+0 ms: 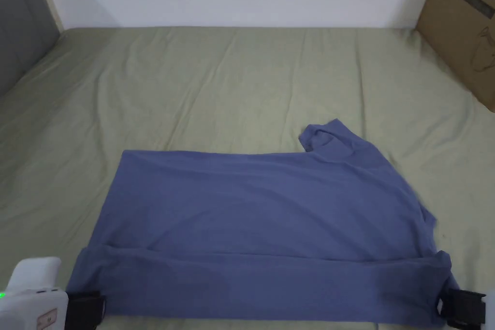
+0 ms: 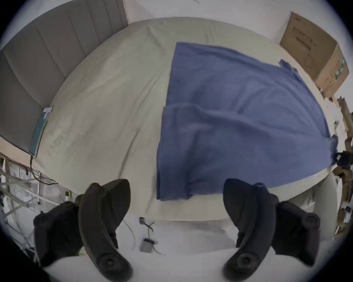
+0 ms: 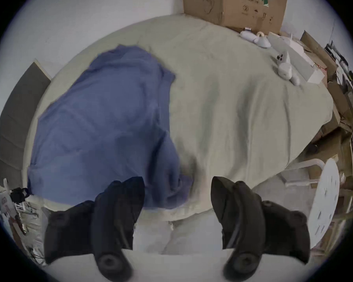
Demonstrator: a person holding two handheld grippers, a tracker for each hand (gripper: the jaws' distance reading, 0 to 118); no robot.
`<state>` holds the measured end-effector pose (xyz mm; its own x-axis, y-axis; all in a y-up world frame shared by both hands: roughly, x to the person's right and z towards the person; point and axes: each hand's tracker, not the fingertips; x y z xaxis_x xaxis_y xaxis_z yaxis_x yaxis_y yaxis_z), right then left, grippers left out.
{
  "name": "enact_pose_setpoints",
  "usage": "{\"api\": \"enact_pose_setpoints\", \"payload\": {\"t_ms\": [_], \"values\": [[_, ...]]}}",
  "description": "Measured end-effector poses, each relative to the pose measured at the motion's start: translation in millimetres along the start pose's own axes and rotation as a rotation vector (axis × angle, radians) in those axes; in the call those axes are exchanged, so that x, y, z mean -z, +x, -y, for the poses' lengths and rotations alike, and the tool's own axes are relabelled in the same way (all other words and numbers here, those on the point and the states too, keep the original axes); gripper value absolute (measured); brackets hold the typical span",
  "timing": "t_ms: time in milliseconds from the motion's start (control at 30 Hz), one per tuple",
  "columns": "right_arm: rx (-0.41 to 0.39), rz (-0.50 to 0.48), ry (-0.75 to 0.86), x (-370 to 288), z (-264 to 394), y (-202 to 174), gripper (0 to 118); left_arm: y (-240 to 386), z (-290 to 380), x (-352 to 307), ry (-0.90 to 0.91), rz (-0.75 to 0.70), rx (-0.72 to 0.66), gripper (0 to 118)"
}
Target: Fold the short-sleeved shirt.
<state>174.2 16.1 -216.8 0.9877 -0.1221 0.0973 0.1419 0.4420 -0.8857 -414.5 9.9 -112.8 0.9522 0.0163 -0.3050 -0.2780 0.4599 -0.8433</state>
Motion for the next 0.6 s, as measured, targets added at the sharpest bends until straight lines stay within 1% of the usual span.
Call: {"api": "enact_pose_setpoints", "payload": {"t_ms": [33,100,133,167,200,233,267,300,333,367,400,467,600], "values": [[0.004,-0.024,0.037,-7.6,-6.6,-2.6,72,-0.2,-5.7,-8.0,0.040,0.019,-0.016,98],[-0.012,-0.070,0.090,-20.9,-22.1,-9.4,71,2.6,-18.2,-19.6,0.072,0.028,-0.035,93],[-0.026,-0.092,0.119,-26.3,-29.5,-16.0,67,4.9,-24.5,-23.9,0.105,0.041,-0.045,86],[-0.044,-0.100,0.154,-30.1,-35.2,-23.1,55,9.8,-29.7,-31.8,0.138,0.059,-0.048,69],[-0.070,-0.097,0.185,-32.1,-41.7,-30.8,20,13.3,-35.7,-33.1,0.156,0.076,-0.044,28],[-0.091,-0.090,0.201,-30.4,-46.0,-37.9,0,16.4,-40.7,-28.7,0.153,0.086,-0.047,0],[-0.080,-0.088,0.199,-29.2,-48.3,-43.1,0,19.0,-45.8,-26.1,0.163,0.094,-0.046,0],[-0.098,-0.110,0.183,-25.8,-51.3,-48.8,0,22.0,-49.5,-20.6,0.123,0.087,-0.045,0],[-0.095,-0.114,0.175,-20.4,-50.9,-53.4,0,25.0,-52.0,-17.2,0.107,0.086,-0.034,0],[-0.091,-0.116,0.167,-13.1,-51.8,-54.8,0,26.7,-52.8,-15.9,0.114,0.088,-0.034,0],[-0.107,-0.125,0.131,-5.5,-54.0,-58.0,0,27.5,-55.9,-14.9,0.126,0.096,-0.037,0],[-0.107,-0.109,0.132,3.4,-60.0,-62.7,0,32.5,-61.5,-14.4,0.115,0.115,-0.051,0],[-0.088,-0.138,0.127,25.3,-98.1,-64.6,0,42.3,-76.7,-4.7,0.114,0.108,-0.039,0]]}}
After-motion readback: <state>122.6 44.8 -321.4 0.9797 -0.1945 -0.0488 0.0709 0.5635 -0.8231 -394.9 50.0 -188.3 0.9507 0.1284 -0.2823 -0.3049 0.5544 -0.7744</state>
